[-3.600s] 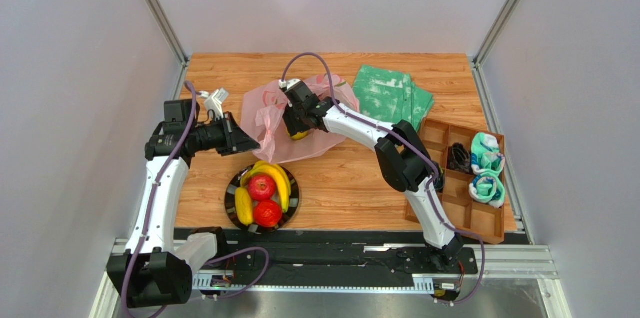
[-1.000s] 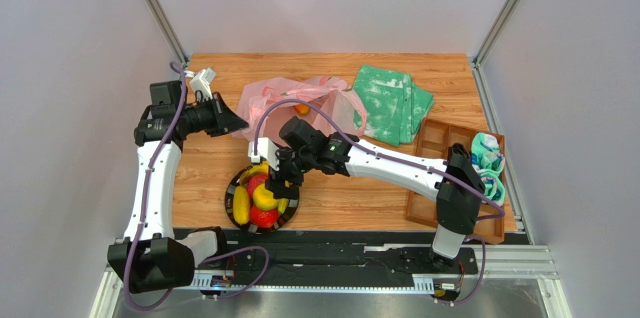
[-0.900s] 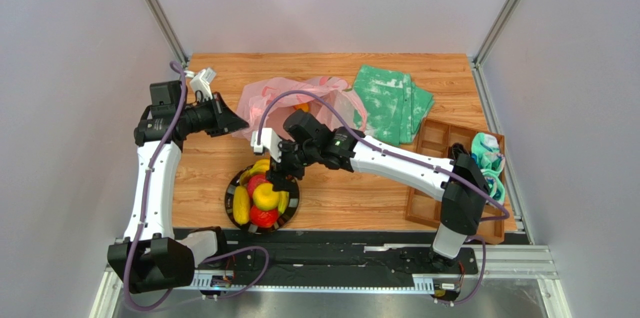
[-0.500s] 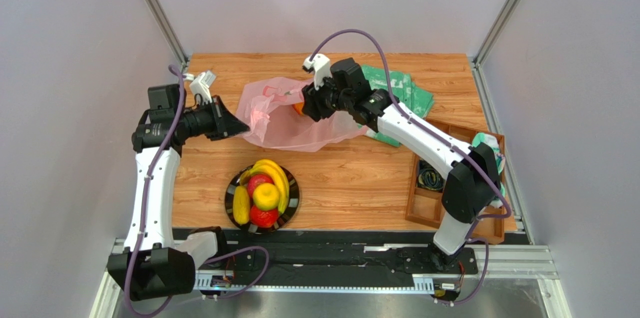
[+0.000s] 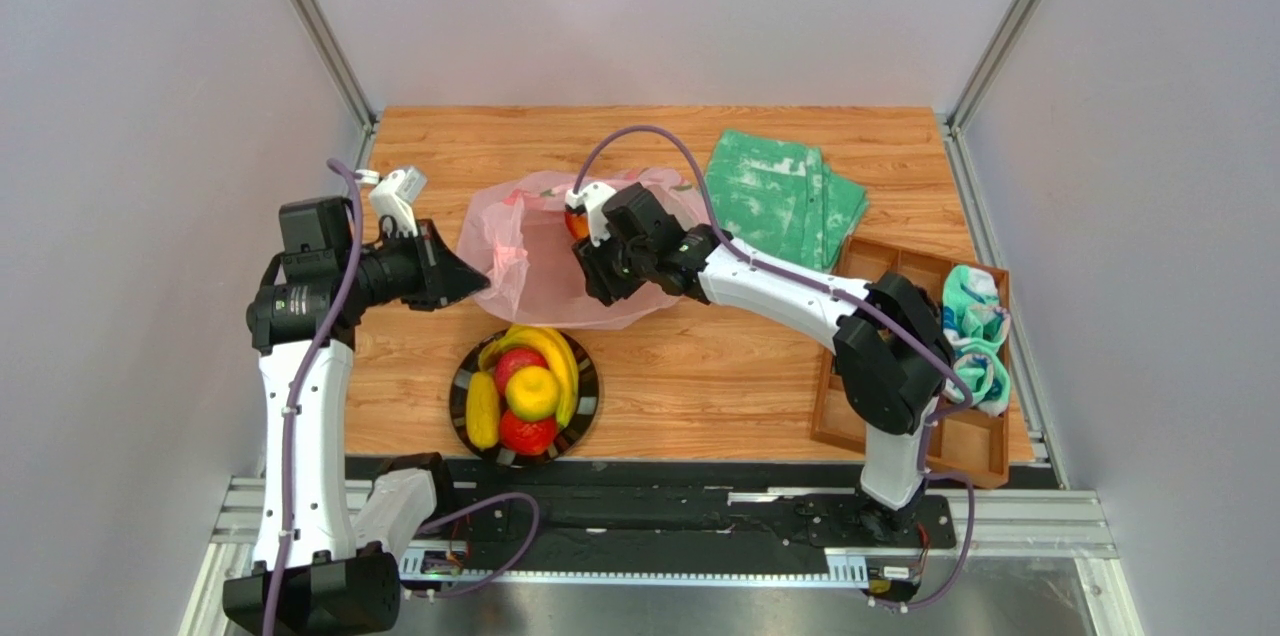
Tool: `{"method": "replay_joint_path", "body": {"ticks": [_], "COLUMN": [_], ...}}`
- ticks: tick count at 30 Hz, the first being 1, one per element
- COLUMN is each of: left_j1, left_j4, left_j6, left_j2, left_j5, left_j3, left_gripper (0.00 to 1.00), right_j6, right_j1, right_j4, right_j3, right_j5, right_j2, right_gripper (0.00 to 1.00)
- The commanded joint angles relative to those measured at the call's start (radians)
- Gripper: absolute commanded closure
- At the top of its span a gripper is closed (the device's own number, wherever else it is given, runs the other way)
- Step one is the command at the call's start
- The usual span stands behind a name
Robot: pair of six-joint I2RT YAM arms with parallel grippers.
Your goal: Take the fake fruits out of the plastic bag
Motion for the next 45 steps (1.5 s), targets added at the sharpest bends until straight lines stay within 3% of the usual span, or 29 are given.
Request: {"method": "replay_joint_path", "body": {"ticks": [1,3,7,8,18,25,32,41,43,45], "left_j1": [0.008,0.008,0.008,0.008,0.008,0.008,0.008,0.010,0.008,0.008], "left_j4": [-0.049,-0.098,-0.195,-0.212,-0.295,-0.324,-0.309,-0.318,-0.312,-0.298], "left_j6": [0.075,0.101,0.181,0.193,0.213,0.221,0.200,0.195,0.184,0.174], "left_j2": [-0.033,-0.036,-0.061,-0.068,-0.137,-0.147,-0.139,-0.148,-0.150,-0.154], "left_j5": [0.069,0.101,0.120,0.117,0.124,0.149,0.146,0.138,0.136,0.136], "left_j3": [-0.004,-0.001,0.025,0.028,0.050,0.027,0.010,-0.009,-0.022,-0.032], "left_gripper": [1.00,1.00,1.00,1.00,1.00,1.00,1.00,1.00,1.00,1.00], "right_j6": [0.024,0.042,0.068,0.070,0.108,0.111,0.102,0.082,0.062,0.050], "right_j1": [-0.028,-0.019,0.013,0.021,0.033,0.041,0.049,0.053,0.055,0.055], "right_j4": [0.065,0.076,0.076,0.076,0.062,0.082,0.085,0.131,0.154,0.172], "right_j3": [0.149,0.170,0.230,0.248,0.331,0.388,0.451,0.520,0.531,0.549], "right_j5": [0.148,0.176,0.311,0.322,0.367,0.289,0.152,0.123,0.086,0.051], "right_j2": [0.045,0.076,0.154,0.182,0.300,0.363,0.444,0.514,0.518,0.533], "right_gripper": [0.57,0.52,0.22,0.20,0.18,0.08,0.09,0.34,0.33,0.24]}}
